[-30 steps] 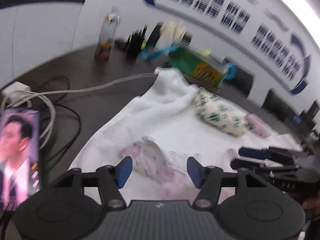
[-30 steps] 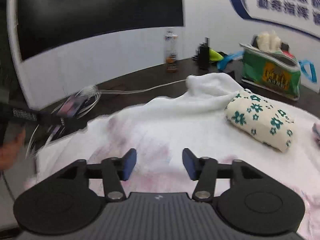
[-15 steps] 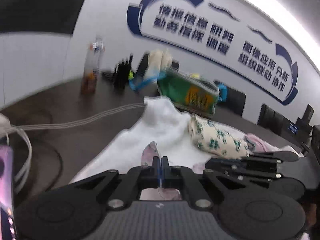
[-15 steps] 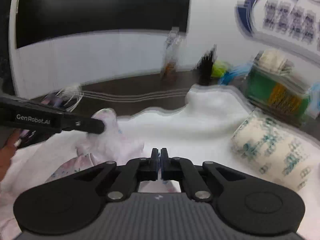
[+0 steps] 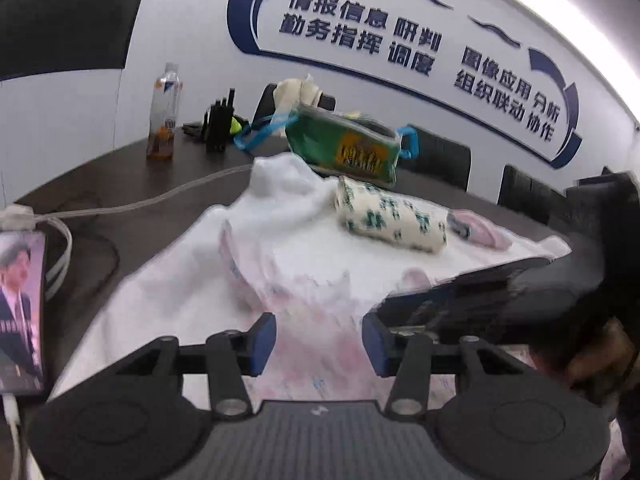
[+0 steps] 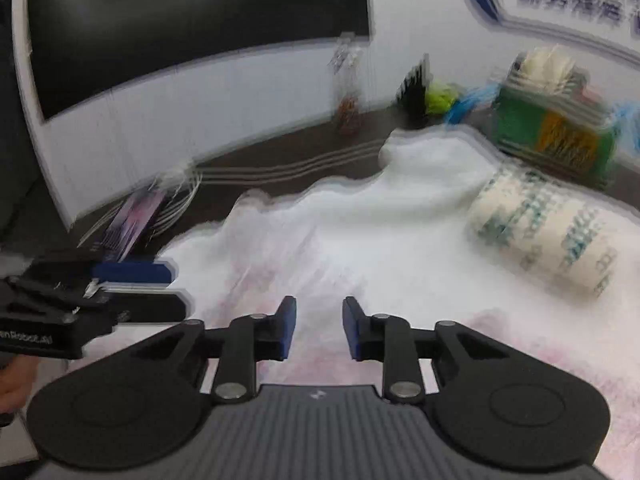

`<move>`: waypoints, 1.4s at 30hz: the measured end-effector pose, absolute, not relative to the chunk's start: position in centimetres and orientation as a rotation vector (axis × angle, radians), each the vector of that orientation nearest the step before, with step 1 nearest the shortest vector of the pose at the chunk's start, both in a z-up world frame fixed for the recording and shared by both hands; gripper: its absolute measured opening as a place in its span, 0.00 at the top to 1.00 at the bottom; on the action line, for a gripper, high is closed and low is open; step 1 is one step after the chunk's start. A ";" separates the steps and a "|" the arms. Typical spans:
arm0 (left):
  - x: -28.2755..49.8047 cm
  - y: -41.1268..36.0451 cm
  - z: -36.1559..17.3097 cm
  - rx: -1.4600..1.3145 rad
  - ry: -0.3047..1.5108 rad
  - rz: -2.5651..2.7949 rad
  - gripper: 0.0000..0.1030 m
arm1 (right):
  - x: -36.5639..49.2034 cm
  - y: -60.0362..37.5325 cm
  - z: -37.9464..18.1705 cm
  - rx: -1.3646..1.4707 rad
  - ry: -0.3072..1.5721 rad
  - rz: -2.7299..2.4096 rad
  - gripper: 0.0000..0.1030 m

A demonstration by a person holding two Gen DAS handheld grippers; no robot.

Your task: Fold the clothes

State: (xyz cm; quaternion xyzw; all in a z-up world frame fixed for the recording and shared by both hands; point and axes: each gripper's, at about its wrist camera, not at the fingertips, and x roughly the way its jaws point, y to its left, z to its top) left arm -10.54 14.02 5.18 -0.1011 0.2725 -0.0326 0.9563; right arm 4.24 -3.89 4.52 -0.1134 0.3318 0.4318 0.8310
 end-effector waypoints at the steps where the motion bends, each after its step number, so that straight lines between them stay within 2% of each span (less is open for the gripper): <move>1: -11.0 13.5 4.7 -0.188 0.561 -0.067 0.56 | 3.6 -3.2 3.4 -0.280 0.730 0.928 0.77; 5: -12.6 12.3 2.5 -0.102 0.621 -0.054 0.57 | 2.1 -4.2 2.8 -0.284 0.710 0.889 0.76; 7: -13.5 12.8 1.6 -0.065 0.644 -0.047 0.65 | 0.9 -7.4 4.8 -0.208 0.657 0.864 0.69; 8: -14.1 12.9 1.4 -0.055 0.640 -0.048 0.65 | 0.2 -9.2 5.8 -0.193 0.628 0.833 0.62; 9: -14.5 13.1 1.4 -0.052 0.647 -0.046 0.65 | -0.5 -11.2 6.6 -0.183 0.598 0.787 0.60; 13: -15.6 12.7 2.6 -0.066 0.656 -0.018 0.66 | -2.7 -18.2 7.1 -0.138 0.608 0.626 0.60; 15: -16.6 11.5 4.3 -0.056 0.584 -0.075 0.64 | -4.5 -21.1 6.2 -0.129 0.636 0.561 0.60; 19: -17.7 8.4 6.4 -0.035 0.476 -0.311 0.46 | -8.0 -25.3 4.3 -0.118 0.661 0.467 0.57; 27: -16.7 3.0 2.8 -0.069 0.659 -0.579 0.48 | -13.1 -32.5 3.9 -0.005 0.651 0.313 0.52; 28: -16.6 2.4 2.3 -0.073 0.683 -0.611 0.55 | -13.6 -33.1 3.8 0.006 0.651 0.312 0.52; 29: -16.6 2.0 2.0 -0.075 0.704 -0.628 0.78 | -14.0 -33.2 3.5 0.012 0.652 0.332 0.52; 31: -17.1 1.8 1.7 -0.071 0.718 -0.627 0.99 | -14.8 -33.3 2.9 0.019 0.653 0.373 0.53; 32: -17.4 1.7 1.6 -0.050 0.715 -0.613 0.97 | -14.9 -32.9 2.5 0.008 0.658 0.390 0.60; 33: -17.9 1.6 1.4 -0.019 0.708 -0.593 0.98 | -14.8 -32.3 2.0 -0.014 0.669 0.399 0.72; 34: -18.3 1.5 1.3 0.012 0.702 -0.573 0.98 | -14.6 -31.7 1.5 -0.046 0.688 0.403 0.76; 36: -19.1 1.7 1.3 0.040 0.668 -0.551 0.98 | -14.9 -31.3 1.2 -0.106 0.692 0.399 0.76; 37: -19.5 1.9 1.4 0.045 0.637 -0.550 0.95 | -15.1 -31.2 1.2 -0.132 0.686 0.398 0.75; 39: -20.5 2.2 1.9 0.062 0.555 -0.569 0.75 | -15.5 -31.7 1.7 -0.133 0.659 0.389 0.69; 40: -21.0 2.2 2.1 0.085 0.506 -0.591 0.50 | -15.8 -32.2 2.1 -0.121 0.641 0.381 0.67; 41: -21.4 1.9 2.3 0.126 0.464 -0.616 0.35 | -16.2 -32.8 2.6 -0.112 0.620 0.367 0.64; 42: -21.9 1.4 2.3 0.177 0.426 -0.642 0.34 | -16.6 -33.2 3.1 -0.108 0.598 0.357 0.64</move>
